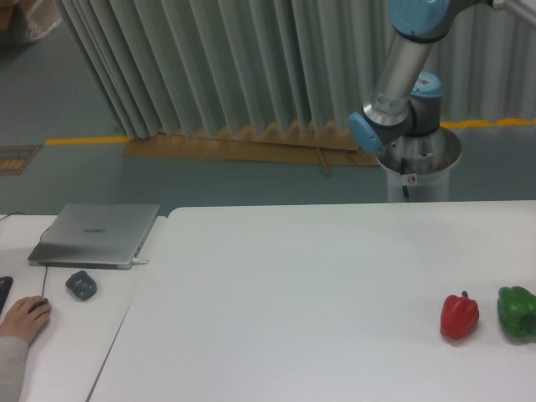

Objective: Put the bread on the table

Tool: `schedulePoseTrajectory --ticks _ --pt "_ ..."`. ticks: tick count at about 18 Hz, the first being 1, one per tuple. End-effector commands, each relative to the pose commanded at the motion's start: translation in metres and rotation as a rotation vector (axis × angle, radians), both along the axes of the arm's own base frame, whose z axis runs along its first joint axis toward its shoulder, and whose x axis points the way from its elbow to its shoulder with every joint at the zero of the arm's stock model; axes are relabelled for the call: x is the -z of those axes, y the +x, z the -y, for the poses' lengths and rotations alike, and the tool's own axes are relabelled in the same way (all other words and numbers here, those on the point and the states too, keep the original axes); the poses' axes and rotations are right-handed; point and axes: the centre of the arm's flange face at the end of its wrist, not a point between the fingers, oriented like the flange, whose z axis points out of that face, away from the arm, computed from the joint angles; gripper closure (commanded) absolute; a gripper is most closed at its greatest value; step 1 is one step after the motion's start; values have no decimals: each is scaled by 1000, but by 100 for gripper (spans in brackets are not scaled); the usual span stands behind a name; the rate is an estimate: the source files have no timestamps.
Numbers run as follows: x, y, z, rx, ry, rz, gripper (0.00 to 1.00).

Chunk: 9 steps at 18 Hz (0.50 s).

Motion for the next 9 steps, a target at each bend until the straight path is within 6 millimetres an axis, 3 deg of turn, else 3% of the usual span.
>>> schedulePoseTrajectory --ticks 4,9 --pt "19 -14 3 -8 4 -15 0" --pt "22 -18 7 -17 2 -14 0"
